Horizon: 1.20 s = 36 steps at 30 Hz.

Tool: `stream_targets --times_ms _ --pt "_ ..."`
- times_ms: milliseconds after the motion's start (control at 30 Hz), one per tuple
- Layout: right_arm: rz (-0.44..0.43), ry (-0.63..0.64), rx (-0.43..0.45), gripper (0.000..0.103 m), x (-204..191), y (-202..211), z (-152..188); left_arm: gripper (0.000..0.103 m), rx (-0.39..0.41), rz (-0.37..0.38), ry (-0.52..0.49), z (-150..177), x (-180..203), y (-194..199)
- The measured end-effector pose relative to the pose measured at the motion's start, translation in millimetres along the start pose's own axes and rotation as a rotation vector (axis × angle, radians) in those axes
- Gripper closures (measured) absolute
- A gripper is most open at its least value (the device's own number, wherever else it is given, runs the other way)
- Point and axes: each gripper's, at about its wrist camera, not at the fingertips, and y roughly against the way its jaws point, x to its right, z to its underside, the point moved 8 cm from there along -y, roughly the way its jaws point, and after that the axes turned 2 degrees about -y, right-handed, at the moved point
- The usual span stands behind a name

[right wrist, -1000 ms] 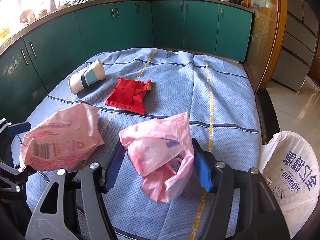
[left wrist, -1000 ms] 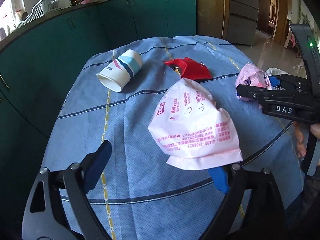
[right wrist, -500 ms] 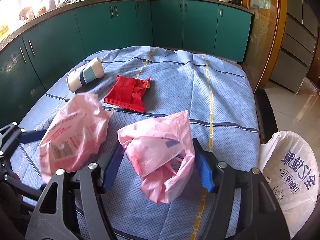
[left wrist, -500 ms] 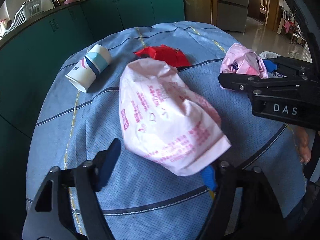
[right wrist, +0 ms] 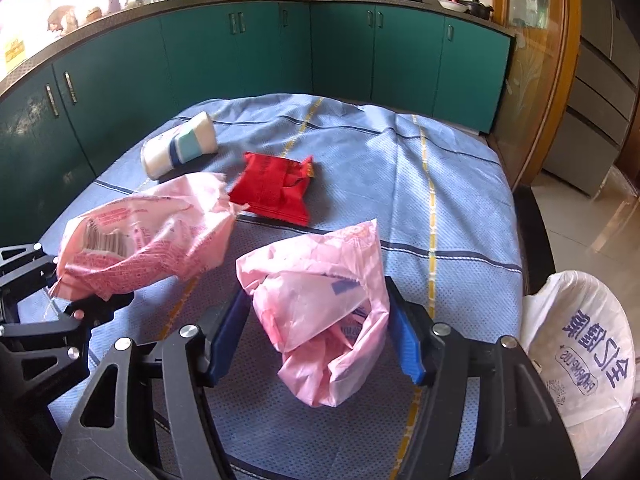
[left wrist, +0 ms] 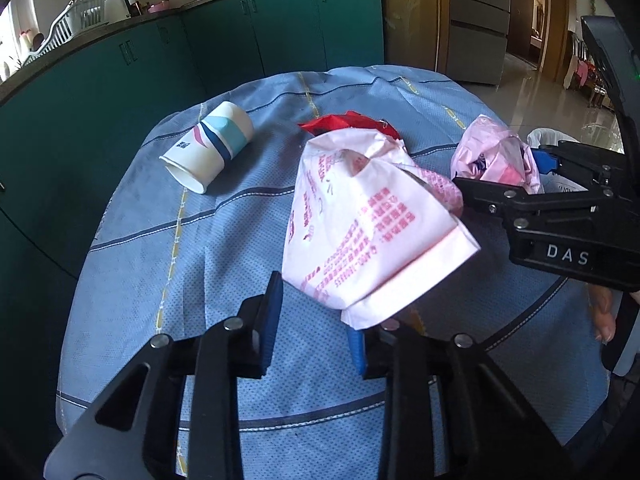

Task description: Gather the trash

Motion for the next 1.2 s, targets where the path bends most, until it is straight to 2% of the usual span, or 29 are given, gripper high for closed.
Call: stream_targets --times_ms 367,567,600,633,667,733,800,867,900,967,1033,1200 --pt "-0.023 0.02 0.019 0.039 -8 4 -2 0.073 0.033 -0.039 0.022 1 -15 10" --pt "-0.027 0.021 0.025 0.039 -8 6 -1 0.071 0.021 -0.013 0.061 4 -26 7" --pt "-0.026 0.021 0.025 0.039 -8 6 -1 0.068 0.019 -0.014 0.07 5 -28 5" --pt "-0.027 0.021 0.025 0.039 -8 7 -1 0.058 0.017 -0.014 0.08 6 -30 3" --pt "-0.026 0.021 0.025 0.039 -8 6 -1 0.042 0.015 -0.014 0.086 6 -31 3" --pt "-0.025 0.019 0.025 0.039 -8 7 -1 0.033 0.022 -0.016 0.104 5 -35 1" --pt "-0.027 0.016 0.024 0.039 -8 7 -1 0.029 0.018 -0.011 0.108 3 -35 -1" --pt "-0.03 0.017 0.021 0.039 -8 7 -1 0.018 0.026 -0.022 0.108 -1 -36 -1" --pt "-0.029 0.02 0.02 0.039 -9 7 -1 0.016 0.032 -0.023 0.106 -3 -35 0" --pt "-0.024 0.026 0.019 0.039 -9 6 0 0.009 0.039 0.02 0.089 -7 -28 3" --pt "-0.024 0.025 0.016 0.039 -9 6 0 0.006 0.037 0.053 0.063 -9 -18 3" --pt "-0.016 0.016 0.01 0.039 -7 4 0 0.006 0.032 0.057 0.031 -15 -6 0"
